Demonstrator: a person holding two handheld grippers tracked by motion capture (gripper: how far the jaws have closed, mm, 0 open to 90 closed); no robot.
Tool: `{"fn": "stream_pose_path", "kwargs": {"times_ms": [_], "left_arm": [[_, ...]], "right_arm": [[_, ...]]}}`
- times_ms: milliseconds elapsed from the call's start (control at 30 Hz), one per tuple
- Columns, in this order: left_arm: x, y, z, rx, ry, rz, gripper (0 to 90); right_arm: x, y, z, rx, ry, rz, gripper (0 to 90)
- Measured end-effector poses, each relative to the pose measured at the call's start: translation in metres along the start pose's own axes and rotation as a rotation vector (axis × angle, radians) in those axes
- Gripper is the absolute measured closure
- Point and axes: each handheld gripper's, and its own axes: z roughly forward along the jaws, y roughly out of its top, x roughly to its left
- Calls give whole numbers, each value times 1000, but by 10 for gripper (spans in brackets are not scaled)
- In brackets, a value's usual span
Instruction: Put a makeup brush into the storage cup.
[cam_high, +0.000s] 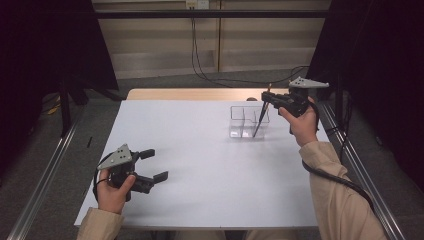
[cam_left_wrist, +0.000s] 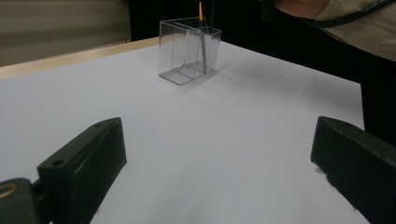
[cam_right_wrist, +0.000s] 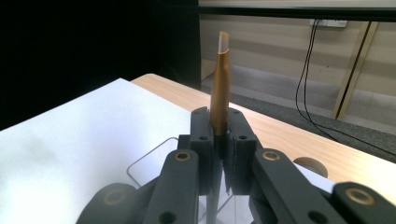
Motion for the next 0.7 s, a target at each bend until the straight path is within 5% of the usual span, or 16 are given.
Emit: {"fn": "stream_pose_path", "kwargs": {"times_ms": [700], "left_arm": [[-3, -1, -5, -3, 11, 0, 30]], "right_arm": [[-7, -7, -5, 28, -22, -7, 841]]}}
